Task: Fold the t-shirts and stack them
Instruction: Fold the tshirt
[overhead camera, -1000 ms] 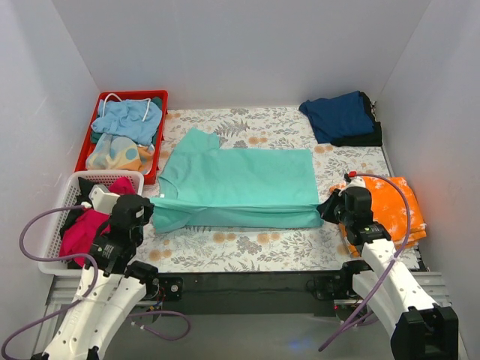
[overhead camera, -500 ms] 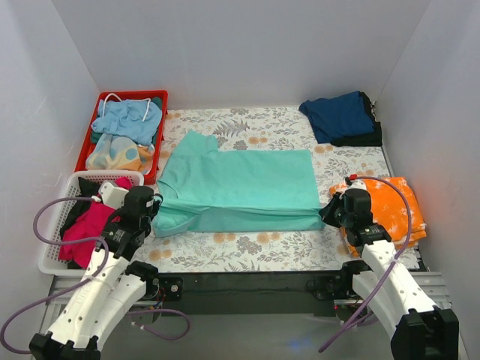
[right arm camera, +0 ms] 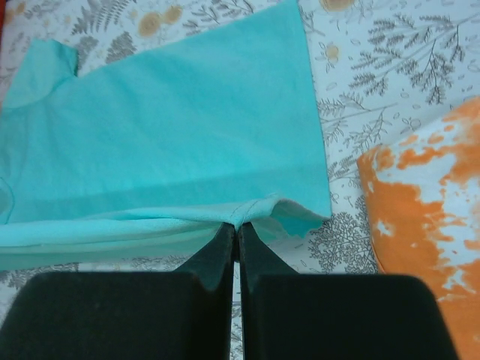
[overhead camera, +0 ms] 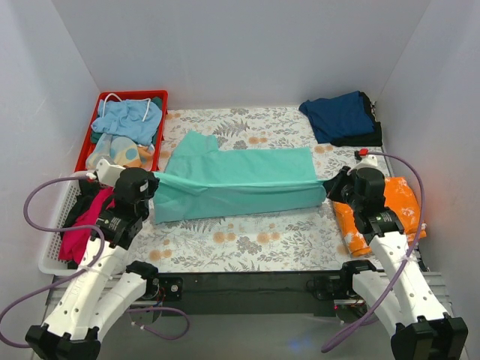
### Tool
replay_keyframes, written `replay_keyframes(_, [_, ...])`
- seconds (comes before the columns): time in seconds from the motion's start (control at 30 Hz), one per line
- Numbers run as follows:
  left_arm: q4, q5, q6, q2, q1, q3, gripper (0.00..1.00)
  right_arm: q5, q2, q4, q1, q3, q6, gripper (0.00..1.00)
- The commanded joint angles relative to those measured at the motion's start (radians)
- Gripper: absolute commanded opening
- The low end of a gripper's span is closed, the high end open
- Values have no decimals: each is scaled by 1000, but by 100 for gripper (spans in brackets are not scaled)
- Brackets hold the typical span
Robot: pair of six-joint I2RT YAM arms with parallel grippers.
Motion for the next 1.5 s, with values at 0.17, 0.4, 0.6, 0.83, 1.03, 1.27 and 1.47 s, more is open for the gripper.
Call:
replay_keyframes(0.17, [-131,33,18,-117,3,47,0,-77,-107,-252,2,78,5,1])
replay_keyframes(0.4, [-337,90,-56,-214,3,74,0,-123,-220,-564,0,75,38,1])
replay_keyframes(0.6, [-486,137,-143,-293,3,24,0,-155,-288,-761,0,59,39,1])
replay_keyframes(0.83, [-569,137,-163,-337,5,31,0,-146,-231,-913,3,181,-31,1])
replay_keyframes(1.03, [-562,165,-162,-332,6,17,0,-159,-230,-1042,3,223,-65,1])
replay_keyframes(1.27, [-454,145,-125,-314,6,-12,0,-140,-204,-999,2,221,-91,2])
replay_keyframes(1.47, [-253,159,-64,-200,6,-38,0,-122,-210,-832,3,149,-30,2])
